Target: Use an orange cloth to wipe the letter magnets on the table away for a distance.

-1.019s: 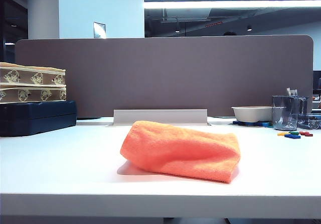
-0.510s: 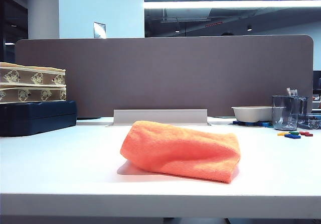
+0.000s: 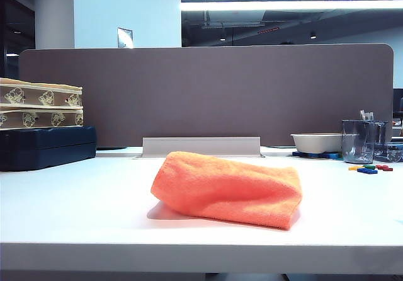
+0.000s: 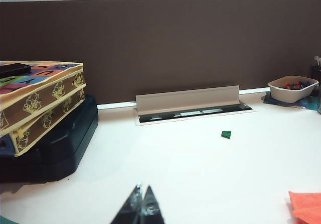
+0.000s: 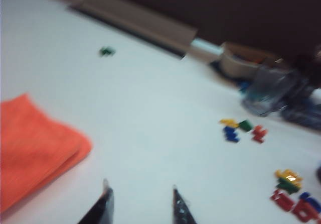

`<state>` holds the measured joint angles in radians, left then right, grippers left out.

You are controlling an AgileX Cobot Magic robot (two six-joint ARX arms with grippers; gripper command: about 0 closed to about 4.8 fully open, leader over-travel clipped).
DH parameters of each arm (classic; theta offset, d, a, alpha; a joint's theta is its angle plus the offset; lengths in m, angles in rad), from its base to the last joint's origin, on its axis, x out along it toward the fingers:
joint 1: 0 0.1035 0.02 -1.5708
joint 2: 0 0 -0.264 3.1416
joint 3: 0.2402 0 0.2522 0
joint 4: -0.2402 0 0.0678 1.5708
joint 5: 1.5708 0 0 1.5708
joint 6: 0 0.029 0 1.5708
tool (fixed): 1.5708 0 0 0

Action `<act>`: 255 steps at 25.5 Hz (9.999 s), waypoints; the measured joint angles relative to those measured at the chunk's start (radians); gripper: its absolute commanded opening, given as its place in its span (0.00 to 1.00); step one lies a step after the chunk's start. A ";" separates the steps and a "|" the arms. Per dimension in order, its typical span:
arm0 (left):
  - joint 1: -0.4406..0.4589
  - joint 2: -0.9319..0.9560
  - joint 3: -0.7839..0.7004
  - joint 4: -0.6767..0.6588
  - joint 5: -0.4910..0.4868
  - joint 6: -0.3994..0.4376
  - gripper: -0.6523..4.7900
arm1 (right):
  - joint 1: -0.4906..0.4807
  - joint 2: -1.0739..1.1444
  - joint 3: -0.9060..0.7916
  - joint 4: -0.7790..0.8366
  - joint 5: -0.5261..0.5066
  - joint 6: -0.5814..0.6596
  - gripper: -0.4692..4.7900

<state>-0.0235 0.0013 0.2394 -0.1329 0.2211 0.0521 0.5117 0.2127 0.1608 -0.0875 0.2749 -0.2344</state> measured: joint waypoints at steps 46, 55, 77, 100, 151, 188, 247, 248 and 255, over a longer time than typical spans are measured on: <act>0.000 0.000 0.000 -0.122 0.000 0.000 0.11 | 0.000 0.000 -0.154 0.184 0.286 0.024 0.29; 0.001 0.000 0.000 -0.127 0.000 0.000 0.11 | 0.000 -0.047 -0.154 0.176 0.286 0.025 0.29; 0.001 0.000 0.000 -0.128 0.000 0.000 0.11 | -0.146 -0.209 -0.154 0.179 0.289 0.025 0.29; 0.002 0.000 -0.005 -0.126 0.000 0.000 0.11 | -0.533 -0.209 -0.154 0.179 0.290 0.025 0.29; 0.002 0.000 -0.004 -0.126 -0.094 0.000 0.11 | -0.548 -0.209 -0.154 -0.030 -0.229 0.210 0.29; 0.002 -0.001 -0.040 -0.117 -0.094 0.000 0.11 | -0.548 -0.209 -0.154 -0.030 -0.226 0.235 0.29; 0.006 0.000 -0.237 0.313 -0.338 -0.049 0.11 | -0.548 -0.209 -0.154 -0.030 -0.226 0.235 0.29; 0.006 0.000 -0.237 0.313 -0.338 -0.049 0.11 | -0.548 -0.209 -0.154 -0.030 -0.226 0.235 0.29; 0.006 0.000 -0.237 0.313 -0.338 -0.049 0.11 | -0.548 -0.209 -0.154 -0.030 -0.226 0.235 0.29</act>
<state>-0.0170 0.0013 0.0021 0.1799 -0.1169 0.0029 -0.0360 0.0036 0.0063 -0.1177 0.0490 0.0006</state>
